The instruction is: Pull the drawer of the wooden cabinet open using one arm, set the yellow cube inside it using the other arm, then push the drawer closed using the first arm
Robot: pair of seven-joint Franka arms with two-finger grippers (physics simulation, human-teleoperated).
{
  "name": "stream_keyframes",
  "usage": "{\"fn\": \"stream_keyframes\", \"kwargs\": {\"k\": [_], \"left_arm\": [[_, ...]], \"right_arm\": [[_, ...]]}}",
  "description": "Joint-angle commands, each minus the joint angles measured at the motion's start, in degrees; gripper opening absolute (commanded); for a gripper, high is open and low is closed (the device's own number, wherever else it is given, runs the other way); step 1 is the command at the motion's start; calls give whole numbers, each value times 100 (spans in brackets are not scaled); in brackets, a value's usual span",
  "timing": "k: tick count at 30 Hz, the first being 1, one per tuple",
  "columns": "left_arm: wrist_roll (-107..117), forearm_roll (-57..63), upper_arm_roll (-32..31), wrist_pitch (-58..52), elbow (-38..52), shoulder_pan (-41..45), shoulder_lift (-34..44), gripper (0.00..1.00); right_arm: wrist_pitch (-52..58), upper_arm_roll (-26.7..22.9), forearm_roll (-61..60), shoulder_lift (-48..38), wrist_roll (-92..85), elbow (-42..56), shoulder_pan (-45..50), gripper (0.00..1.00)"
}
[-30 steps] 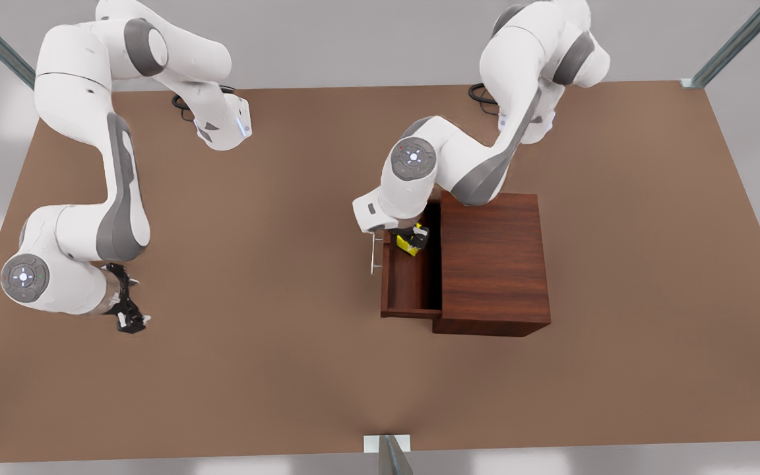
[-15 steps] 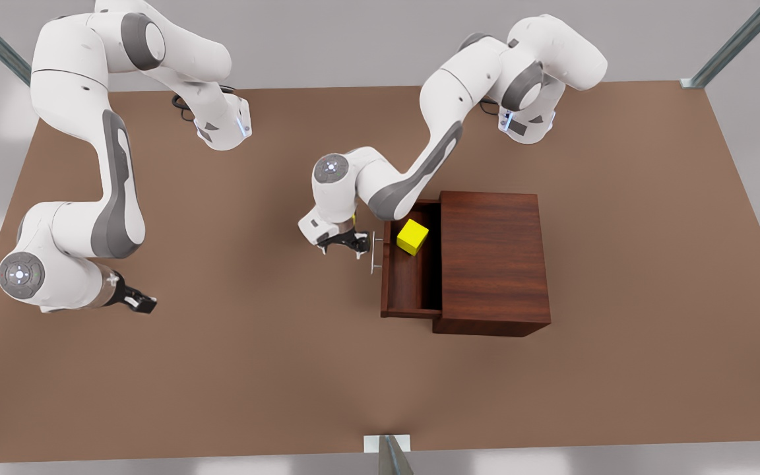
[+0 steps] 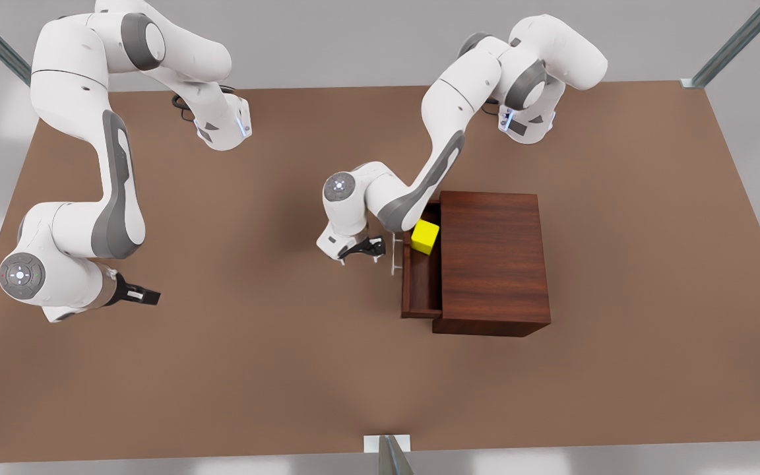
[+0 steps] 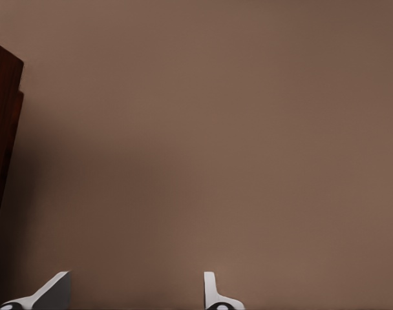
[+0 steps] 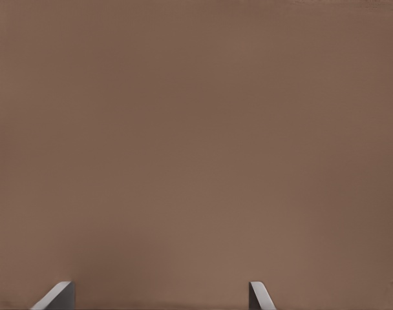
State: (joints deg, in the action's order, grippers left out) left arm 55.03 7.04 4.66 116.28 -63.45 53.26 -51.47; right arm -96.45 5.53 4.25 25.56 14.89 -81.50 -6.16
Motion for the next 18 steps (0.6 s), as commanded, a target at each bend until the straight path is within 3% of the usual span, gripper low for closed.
{"fn": "stream_keyframes", "kwargs": {"k": [1, 18], "left_arm": [[412, 52, 9, -18, -299, -9, 224, 100], [-1381, 44, 18, -9, -1705, -774, 1279, 100]], "right_arm": [[3, 0, -3, -7, -1146, 3, -8, 100], [3, -8, -3, -7, -1155, 47, -8, 100]]}}
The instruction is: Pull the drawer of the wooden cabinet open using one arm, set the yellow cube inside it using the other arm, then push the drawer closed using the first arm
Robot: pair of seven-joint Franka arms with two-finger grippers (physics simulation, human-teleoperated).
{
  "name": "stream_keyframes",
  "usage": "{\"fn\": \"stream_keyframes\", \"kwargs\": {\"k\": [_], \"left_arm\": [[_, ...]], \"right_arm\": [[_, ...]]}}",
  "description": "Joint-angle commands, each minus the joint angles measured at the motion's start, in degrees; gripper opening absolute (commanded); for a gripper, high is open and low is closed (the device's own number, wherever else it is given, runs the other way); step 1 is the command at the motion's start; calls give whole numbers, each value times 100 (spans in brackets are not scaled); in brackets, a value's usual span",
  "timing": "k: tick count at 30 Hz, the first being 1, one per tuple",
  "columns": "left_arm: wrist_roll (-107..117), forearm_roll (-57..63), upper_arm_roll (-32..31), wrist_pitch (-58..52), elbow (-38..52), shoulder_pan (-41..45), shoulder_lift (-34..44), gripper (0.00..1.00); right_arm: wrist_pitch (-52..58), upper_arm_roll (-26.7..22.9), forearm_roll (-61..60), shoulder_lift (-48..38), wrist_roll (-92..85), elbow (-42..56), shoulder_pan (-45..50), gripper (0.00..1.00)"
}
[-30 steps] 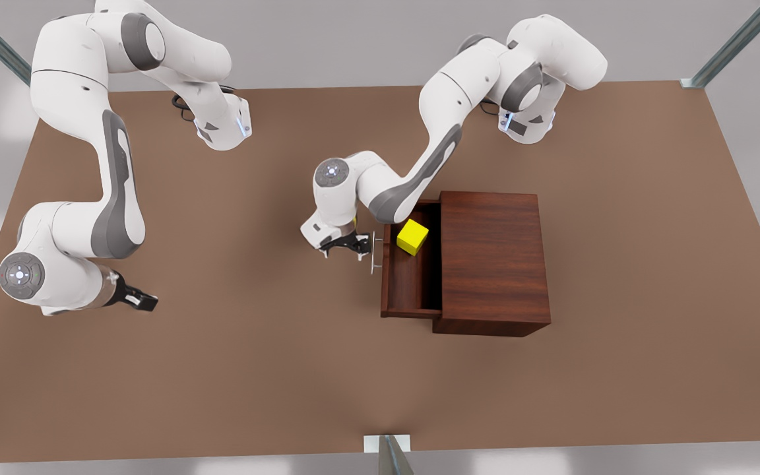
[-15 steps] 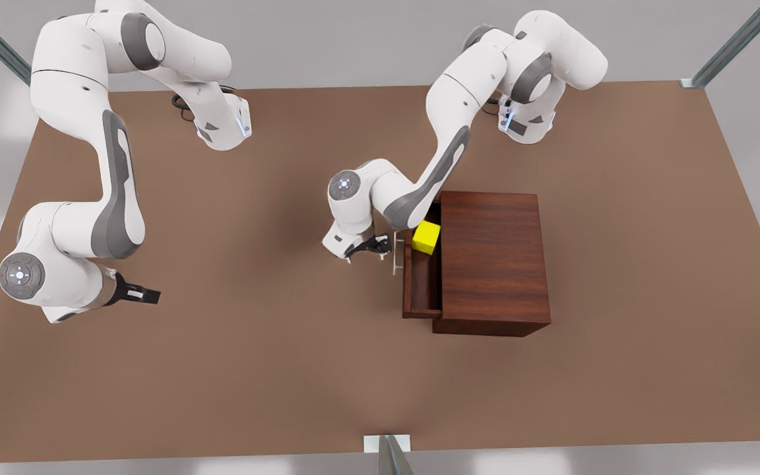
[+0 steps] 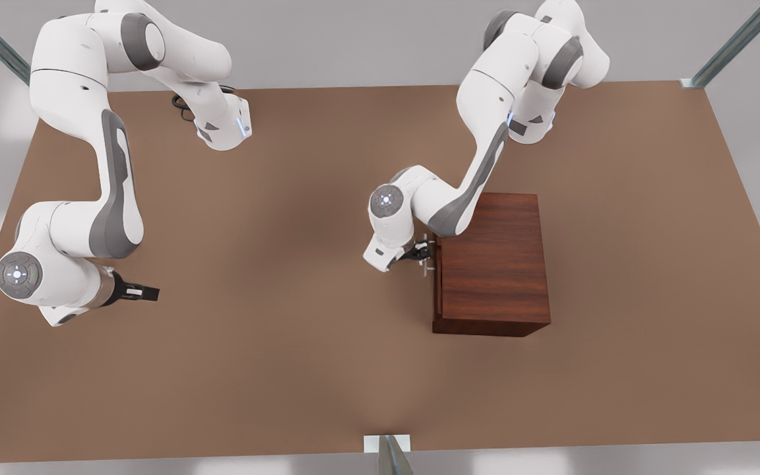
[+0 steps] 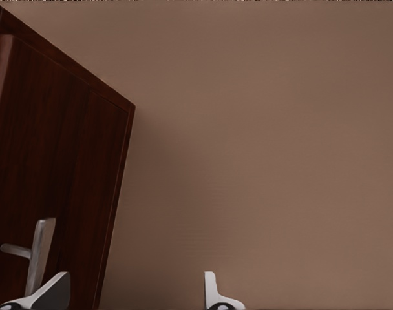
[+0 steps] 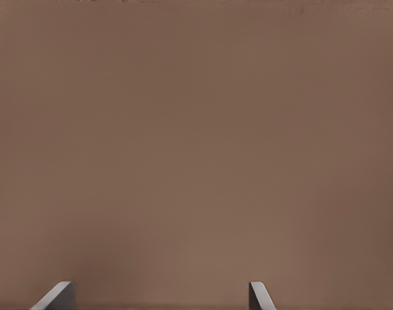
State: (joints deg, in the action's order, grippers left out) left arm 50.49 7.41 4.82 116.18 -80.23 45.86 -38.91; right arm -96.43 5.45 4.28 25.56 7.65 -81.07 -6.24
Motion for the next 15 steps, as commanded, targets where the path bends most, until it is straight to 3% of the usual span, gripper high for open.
{"fn": "stream_keyframes", "kwargs": {"k": [1, 4, 5, 7, 9, 10, 12, 15], "left_arm": [[-1111, 6, -8, -43, -37, -112, 94, 100], [-1217, -38, 10, -306, 42, -156, 261, 100], [-1208, -134, 19, -876, 200, -252, 717, 100], [-2727, -679, 27, -2573, 543, -1253, 1904, 100], [-4327, -811, 27, -3163, 412, -2387, 2370, 100], [-5251, -1232, 19, -3137, -44, -3187, 2730, 100], [-5419, -1295, 10, -1775, -1416, -3461, 3592, 100], [-5419, -1312, -25, -1880, -318, -3399, 2925, 100]], "right_arm": [[2, 0, -6, -7, -423, 12, 0, 100], [2, 0, 3, -7, -431, 3, 0, 100], [2, 0, 3, -7, -423, 12, 0, 100], [2, -9, 3, -7, -431, 12, 0, 100], [2, -9, 3, -7, -431, 12, 0, 100], [2, -9, 3, -7, -431, 12, 0, 100], [2, -17, 3, -7, -431, 12, 0, 100], [2, -9, -6, -7, -475, 12, 0, 100]]}}
